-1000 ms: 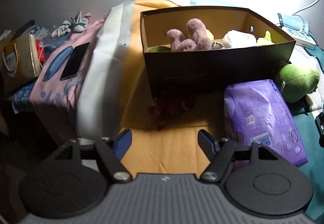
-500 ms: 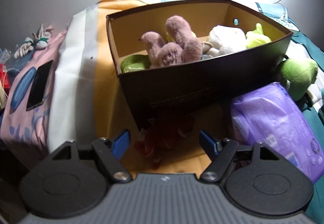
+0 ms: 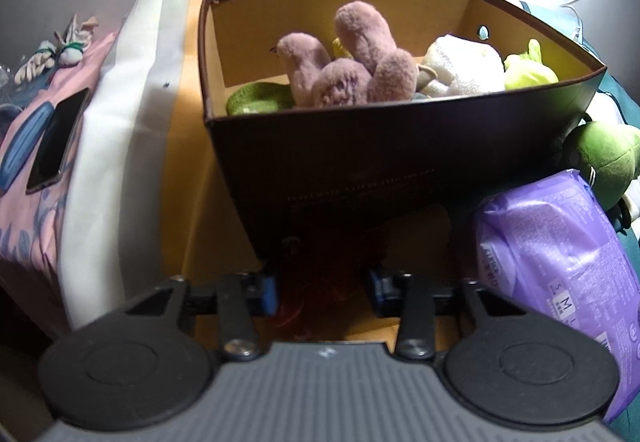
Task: Organize soft objects
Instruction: 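Grasp the red plush toy with the left tool while the right tool grasps the green plush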
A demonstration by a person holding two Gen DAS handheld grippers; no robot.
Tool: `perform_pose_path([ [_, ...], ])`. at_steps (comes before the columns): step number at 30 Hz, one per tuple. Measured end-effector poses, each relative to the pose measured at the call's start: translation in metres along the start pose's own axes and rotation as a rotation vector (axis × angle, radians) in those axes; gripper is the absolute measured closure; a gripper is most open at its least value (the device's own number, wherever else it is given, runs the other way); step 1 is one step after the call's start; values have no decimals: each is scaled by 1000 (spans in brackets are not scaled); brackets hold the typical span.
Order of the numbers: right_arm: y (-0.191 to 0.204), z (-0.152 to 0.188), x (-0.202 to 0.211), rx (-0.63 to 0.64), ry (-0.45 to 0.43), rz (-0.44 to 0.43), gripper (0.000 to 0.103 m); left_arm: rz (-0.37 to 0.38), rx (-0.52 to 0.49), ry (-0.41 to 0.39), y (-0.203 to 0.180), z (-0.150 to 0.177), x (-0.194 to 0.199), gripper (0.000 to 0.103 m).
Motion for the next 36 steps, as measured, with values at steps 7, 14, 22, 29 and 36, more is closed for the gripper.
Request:
perform_pose_path([
  [7,3,-3,-4,-2,-2,-7,72,-3,44,-38,-5,10,19,77],
  [14,6,-6,-8,-9,-3,-20,72,5,142,-81,-2,9,53,78],
  [22,2,-23,-20,-241,-57,67,72,47,229,-146,-12,-3,93,78],
  [29,4,-40,-46,-438,-141,242,72,73,212,-185,-24,-14,107,78],
  [36,-6,-43,-68,-505,-187,418,71,86,217,-194,-21,-11,116,78],
])
Point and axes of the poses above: each gripper's, at about its wrist camera, not at the fingertips, and x roughly against the way its jaws point, y to its left, z to its underside, the point moved 3 cm from there along -x, roughly the way its jaws point, and after that the axes turned 15 degrees about -y, right-handed, at the moved point
